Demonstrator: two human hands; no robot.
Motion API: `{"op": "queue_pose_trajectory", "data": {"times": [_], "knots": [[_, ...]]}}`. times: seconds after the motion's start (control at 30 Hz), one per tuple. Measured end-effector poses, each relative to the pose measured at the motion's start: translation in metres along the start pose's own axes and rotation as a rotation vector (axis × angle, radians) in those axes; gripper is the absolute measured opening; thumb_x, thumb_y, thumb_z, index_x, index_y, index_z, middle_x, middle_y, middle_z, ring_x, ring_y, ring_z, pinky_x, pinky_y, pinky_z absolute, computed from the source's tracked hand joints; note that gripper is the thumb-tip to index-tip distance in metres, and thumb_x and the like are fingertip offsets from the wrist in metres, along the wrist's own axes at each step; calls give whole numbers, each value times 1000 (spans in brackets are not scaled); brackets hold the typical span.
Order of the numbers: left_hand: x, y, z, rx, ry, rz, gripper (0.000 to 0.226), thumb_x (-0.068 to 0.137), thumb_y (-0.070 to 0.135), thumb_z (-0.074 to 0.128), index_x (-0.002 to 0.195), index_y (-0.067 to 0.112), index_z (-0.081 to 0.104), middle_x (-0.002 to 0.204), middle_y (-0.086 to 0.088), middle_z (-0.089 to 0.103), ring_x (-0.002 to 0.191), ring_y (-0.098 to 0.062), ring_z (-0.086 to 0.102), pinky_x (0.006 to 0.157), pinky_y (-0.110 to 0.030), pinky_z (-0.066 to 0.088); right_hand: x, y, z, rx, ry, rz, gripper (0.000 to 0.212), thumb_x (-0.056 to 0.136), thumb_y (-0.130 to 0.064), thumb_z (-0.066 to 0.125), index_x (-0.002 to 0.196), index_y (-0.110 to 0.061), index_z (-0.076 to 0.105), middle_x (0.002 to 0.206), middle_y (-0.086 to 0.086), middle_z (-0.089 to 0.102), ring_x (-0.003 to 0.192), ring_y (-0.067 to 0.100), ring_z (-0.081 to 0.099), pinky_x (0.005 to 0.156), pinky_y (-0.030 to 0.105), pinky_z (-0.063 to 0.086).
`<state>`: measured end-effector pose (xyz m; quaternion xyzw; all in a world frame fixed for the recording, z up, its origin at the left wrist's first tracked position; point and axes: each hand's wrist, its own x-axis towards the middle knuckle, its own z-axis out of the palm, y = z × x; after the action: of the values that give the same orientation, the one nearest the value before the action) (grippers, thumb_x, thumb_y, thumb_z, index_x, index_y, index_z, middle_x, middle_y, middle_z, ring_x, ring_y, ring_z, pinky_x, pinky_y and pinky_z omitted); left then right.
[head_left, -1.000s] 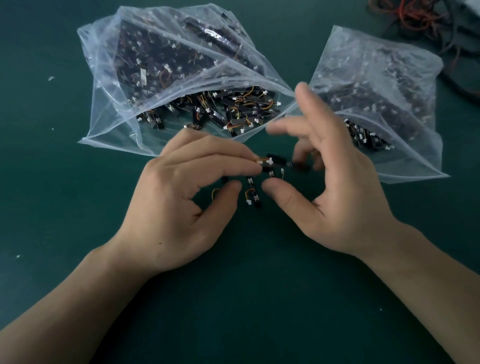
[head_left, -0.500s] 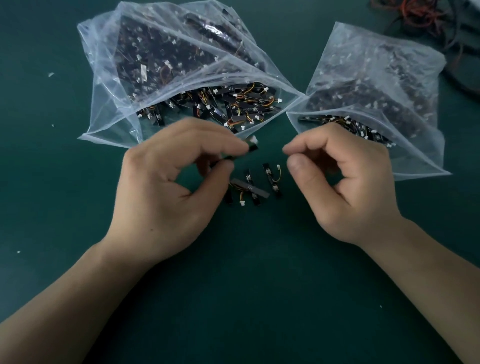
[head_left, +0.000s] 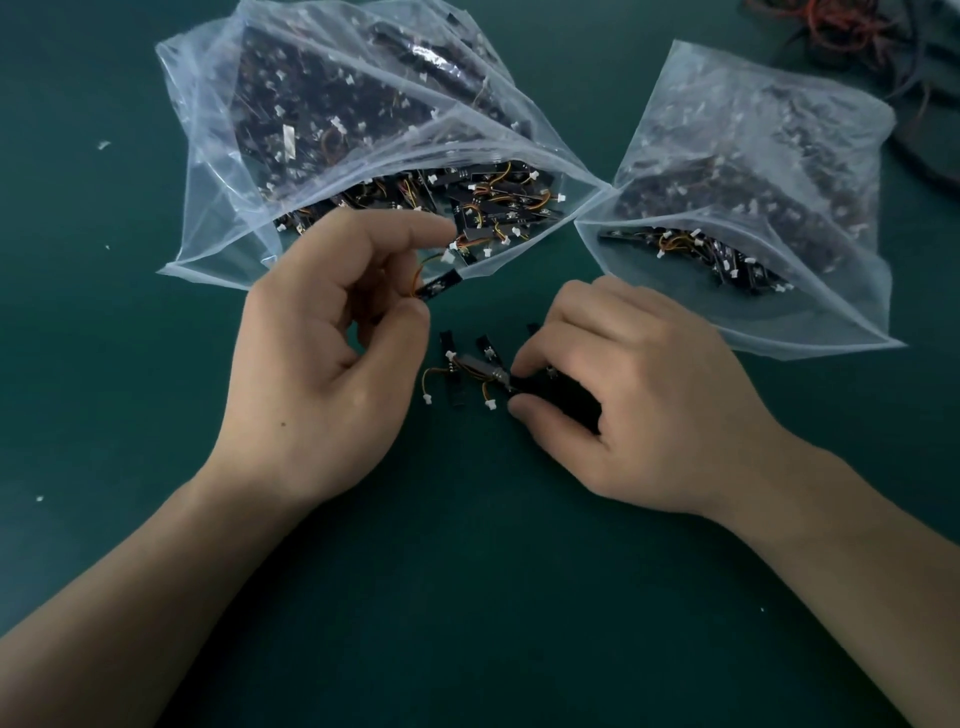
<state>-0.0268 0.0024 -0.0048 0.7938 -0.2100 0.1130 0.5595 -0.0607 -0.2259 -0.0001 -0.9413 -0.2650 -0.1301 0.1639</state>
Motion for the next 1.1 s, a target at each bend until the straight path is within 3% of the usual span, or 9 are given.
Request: {"op": "queue_pose_trajectory", "data": {"times": [0.13, 0.27, 0.5, 0.57, 0.63, 0.7, 0.8, 0.93, 1.1], "knots": [[-1, 5, 0, 36, -32, -8, 50, 87, -6, 53, 118, 29, 69, 89, -1, 57, 79, -24, 53, 72, -24, 42, -1, 1, 2, 109, 57, 28, 16, 93, -32, 72, 94, -16, 73, 90, -3, 59, 81, 20, 56, 71, 41, 48], [1, 12, -4, 107, -60, 29, 46, 78, -11, 49, 97, 24, 72, 84, -8, 55, 78, -19, 50, 73, -21, 37, -1, 5, 1, 320, 201, 58, 9, 92, -12, 74, 87, -7, 68, 86, 0, 61, 78, 19, 58, 68, 36, 48], [1, 14, -5, 63, -72, -50, 31, 78, -5, 50, 87, 19, 67, 61, 10, 48, 52, -5, 39, 53, -13, 28, -2, 14, 2, 396, 427, 122, 15, 88, -1, 70, 79, 0, 59, 78, 10, 63, 68, 27, 58, 62, 37, 44], [3, 11, -6, 52, -43, -98, 27, 77, -1, 50, 86, 18, 66, 61, 3, 48, 53, -7, 36, 52, -17, 28, -2, 19, 2, 359, 459, 128, 16, 87, 2, 71, 78, 1, 59, 79, 11, 63, 68, 26, 56, 63, 33, 43], [6, 7, -8, 48, -18, -170, 25, 77, 2, 48, 88, 18, 64, 65, -7, 50, 58, -21, 38, 54, -25, 30, 0, 21, 1, 346, 477, 111, 16, 85, 6, 71, 76, 1, 58, 82, 12, 64, 71, 24, 56, 67, 24, 40], [8, 4, -10, 109, -18, -208, 25, 78, 5, 47, 89, 20, 63, 68, -11, 52, 61, -26, 41, 54, -26, 31, 0, 20, 2, 346, 474, 116, 16, 83, 7, 70, 76, 0, 58, 87, 12, 68, 73, 22, 57, 71, 18, 39], [6, 3, -11, 281, -22, -180, 19, 76, 9, 48, 81, 20, 63, 62, -1, 52, 53, -11, 40, 50, -21, 33, -1, 22, 0, 338, 448, 100, 15, 81, 6, 69, 75, -2, 57, 87, 9, 71, 70, 21, 60, 69, 18, 40], [2, 5, -9, 481, -5, -239, 17, 72, 23, 49, 81, 29, 62, 66, 12, 60, 58, -16, 50, 57, -32, 43, -2, 30, -6, 128, 258, -63, 13, 72, -1, 67, 68, -6, 55, 76, 9, 66, 64, 31, 57, 58, 38, 44], [1, 5, -9, 493, 12, -221, 16, 71, 26, 51, 82, 31, 61, 69, 18, 61, 60, -14, 51, 60, -33, 46, -2, 29, -8, 157, 110, -69, 15, 68, -6, 66, 68, -11, 51, 84, 9, 64, 71, 33, 56, 60, 42, 45]]}}
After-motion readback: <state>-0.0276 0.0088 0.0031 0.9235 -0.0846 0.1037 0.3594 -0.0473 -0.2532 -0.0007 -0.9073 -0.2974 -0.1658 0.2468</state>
